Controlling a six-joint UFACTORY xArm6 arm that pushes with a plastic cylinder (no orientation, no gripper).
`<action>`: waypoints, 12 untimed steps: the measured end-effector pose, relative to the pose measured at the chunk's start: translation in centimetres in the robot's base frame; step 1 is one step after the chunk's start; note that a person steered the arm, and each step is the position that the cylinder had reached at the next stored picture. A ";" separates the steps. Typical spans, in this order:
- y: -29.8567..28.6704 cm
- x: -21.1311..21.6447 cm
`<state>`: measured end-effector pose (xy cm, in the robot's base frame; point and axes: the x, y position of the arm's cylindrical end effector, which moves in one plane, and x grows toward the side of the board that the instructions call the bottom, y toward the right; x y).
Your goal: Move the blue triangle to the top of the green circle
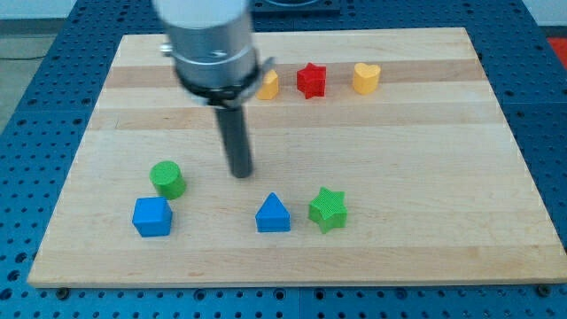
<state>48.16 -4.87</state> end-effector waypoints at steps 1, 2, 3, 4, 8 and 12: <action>5.0 1.3; 6.6 4.7; 6.7 7.6; 6.0 10.2; 2.0 5.1; 5.3 -0.8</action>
<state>47.35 0.42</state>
